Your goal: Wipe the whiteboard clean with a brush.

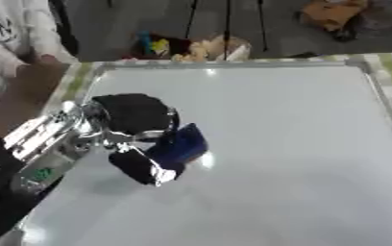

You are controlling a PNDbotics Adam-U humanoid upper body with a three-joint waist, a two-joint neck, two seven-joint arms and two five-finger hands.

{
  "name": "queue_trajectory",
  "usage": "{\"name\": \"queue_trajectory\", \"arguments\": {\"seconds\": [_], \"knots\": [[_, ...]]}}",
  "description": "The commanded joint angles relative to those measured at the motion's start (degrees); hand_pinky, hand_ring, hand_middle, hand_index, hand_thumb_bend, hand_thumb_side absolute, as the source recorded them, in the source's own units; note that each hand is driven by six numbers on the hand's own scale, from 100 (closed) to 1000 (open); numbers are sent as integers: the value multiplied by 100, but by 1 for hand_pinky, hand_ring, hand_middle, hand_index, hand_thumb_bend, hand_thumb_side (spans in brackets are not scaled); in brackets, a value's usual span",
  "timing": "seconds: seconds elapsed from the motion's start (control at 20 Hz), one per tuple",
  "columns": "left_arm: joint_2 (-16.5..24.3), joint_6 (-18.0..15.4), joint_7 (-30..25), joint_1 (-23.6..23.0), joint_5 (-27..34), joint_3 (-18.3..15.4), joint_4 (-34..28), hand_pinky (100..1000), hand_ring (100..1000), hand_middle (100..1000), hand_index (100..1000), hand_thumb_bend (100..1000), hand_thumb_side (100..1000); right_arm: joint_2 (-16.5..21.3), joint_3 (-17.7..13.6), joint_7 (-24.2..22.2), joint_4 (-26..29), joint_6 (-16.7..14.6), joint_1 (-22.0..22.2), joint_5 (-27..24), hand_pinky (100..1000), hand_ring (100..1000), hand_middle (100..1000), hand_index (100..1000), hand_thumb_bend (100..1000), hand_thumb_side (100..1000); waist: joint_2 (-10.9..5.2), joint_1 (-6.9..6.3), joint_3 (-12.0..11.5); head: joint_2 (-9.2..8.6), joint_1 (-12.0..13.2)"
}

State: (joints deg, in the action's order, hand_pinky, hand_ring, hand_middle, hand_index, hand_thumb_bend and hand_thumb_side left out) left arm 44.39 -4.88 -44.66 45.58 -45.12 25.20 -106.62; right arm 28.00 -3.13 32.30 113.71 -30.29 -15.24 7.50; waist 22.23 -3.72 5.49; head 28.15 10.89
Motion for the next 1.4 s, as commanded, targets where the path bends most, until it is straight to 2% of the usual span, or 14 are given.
{"name": "queue_trajectory", "arguments": {"seconds": [0.05, 0.45, 0.8, 1.4], "knots": [[45, 17, -124, 171, 30, 68, -107, 499, 501, 410, 387, 100, 699, 165, -24, -16, 89, -19, -56, -36, 766, 702, 537, 791, 100, 830, -142, 19, -3, 44, -46], [-373, -15, -345, 435, -169, 280, -5, 494, 494, 402, 374, 100, 667, 166, -16, -41, 89, -39, -57, -60, 766, 702, 537, 791, 100, 831, -153, 43, -33, 91, -183], [-725, -177, -536, 556, -405, 491, 280, 495, 494, 401, 370, 100, 662, 159, -7, -59, 89, -52, -64, -79, 766, 702, 537, 790, 100, 833, -151, 58, -35, 154, -248], [-907, -428, -716, 603, -646, 796, 639, 502, 498, 405, 378, 100, 656, 156, -8, -69, 89, -48, -76, -106, 766, 702, 537, 791, 100, 837, -153, 47, -9, 124, -219]]}}
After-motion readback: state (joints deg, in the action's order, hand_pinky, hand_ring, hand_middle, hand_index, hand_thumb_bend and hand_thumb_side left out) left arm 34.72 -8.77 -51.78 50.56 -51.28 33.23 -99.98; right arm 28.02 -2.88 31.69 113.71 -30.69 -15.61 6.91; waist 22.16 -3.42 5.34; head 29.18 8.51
